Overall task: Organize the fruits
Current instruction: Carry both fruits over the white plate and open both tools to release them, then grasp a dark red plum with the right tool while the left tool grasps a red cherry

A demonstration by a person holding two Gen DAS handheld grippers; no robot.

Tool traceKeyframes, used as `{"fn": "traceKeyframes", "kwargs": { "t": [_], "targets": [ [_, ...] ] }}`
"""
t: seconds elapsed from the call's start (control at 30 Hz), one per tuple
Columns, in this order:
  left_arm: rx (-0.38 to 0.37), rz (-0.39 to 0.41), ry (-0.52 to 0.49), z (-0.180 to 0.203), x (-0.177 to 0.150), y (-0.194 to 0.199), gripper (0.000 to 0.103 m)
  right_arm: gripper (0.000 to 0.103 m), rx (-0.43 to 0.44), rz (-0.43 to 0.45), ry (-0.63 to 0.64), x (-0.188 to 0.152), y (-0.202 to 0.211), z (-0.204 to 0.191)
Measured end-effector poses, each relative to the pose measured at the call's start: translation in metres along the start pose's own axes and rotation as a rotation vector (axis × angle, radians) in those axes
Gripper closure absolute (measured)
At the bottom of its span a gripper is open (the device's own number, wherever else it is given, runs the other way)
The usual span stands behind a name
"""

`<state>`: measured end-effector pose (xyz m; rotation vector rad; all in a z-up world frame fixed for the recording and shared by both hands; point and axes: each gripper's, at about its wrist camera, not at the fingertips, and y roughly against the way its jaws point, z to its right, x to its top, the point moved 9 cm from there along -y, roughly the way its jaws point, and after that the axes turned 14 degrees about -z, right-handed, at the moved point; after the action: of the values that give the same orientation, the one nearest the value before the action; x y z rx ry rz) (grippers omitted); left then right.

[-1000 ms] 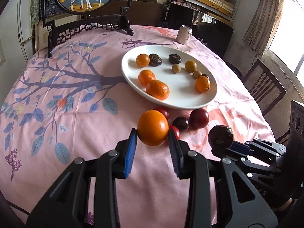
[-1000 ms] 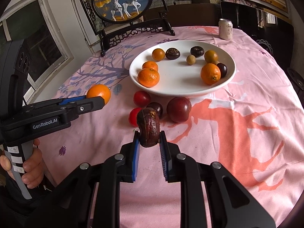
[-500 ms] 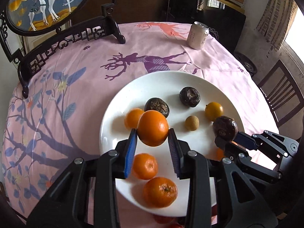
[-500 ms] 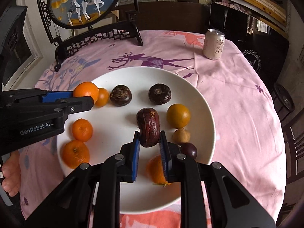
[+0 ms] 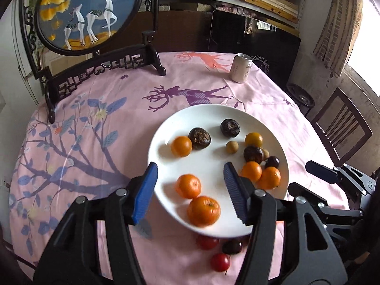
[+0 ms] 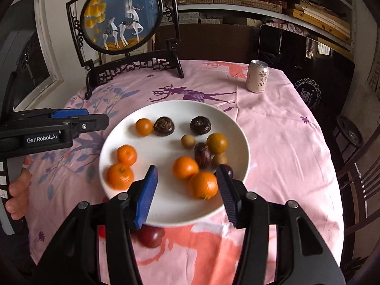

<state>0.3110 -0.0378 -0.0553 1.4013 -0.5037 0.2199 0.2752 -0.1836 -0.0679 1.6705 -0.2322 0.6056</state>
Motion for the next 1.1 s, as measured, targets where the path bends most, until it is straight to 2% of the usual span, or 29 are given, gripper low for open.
{"fn": "traceKeyframes", "kwargs": {
  "t": [0.1, 0.2, 0.37, 0.47, 0.7, 0.73, 0.77, 0.83, 1.1],
  "targets": [
    [-0.016, 0.027, 0.014, 0.0, -0.045, 0.015, 0.039, 0.046, 0.022, 0.036, -0.008, -0.042, 0.021, -0.014],
    [-0.052, 0.013, 0.033, -0.001, -0.088, 0.014, 0.039, 0.046, 0.045, 0.041, -0.008, -0.074, 0.025, -0.028],
    [-0.051, -0.041, 0.043, -0.006, -0.124, 0.0, 0.04, 0.046, 0.061, -0.017, -0.005, -0.082, 0.008, -0.038],
    [-0.059, -0.065, 0.068, -0.012, -0.133, -0.006, 0.039, 0.046, 0.091, -0.053, -0.018, -0.083, -0.014, -0.04],
    [-0.054, -0.085, 0.074, -0.019, -0.138, -0.012, 0.039, 0.046, 0.074, -0.1, -0.028, -0.081, -0.05, -0.038],
    [-0.057, -0.089, 0.071, -0.018, -0.138, -0.013, 0.039, 0.05, 0.076, -0.095, -0.022, -0.08, -0.052, -0.04],
    [-0.061, -0.096, 0.065, -0.016, -0.138, -0.015, 0.039, 0.059, 0.078, -0.09, -0.015, -0.078, -0.054, -0.041],
    [-0.067, -0.111, 0.048, -0.008, -0.139, -0.02, 0.039, 0.065, 0.096, -0.09, -0.003, -0.075, -0.06, -0.045],
    [-0.074, -0.16, -0.028, 0.03, -0.141, -0.036, 0.039, 0.066, 0.09, -0.069, -0.018, -0.096, -0.026, -0.038]
  ]
}}
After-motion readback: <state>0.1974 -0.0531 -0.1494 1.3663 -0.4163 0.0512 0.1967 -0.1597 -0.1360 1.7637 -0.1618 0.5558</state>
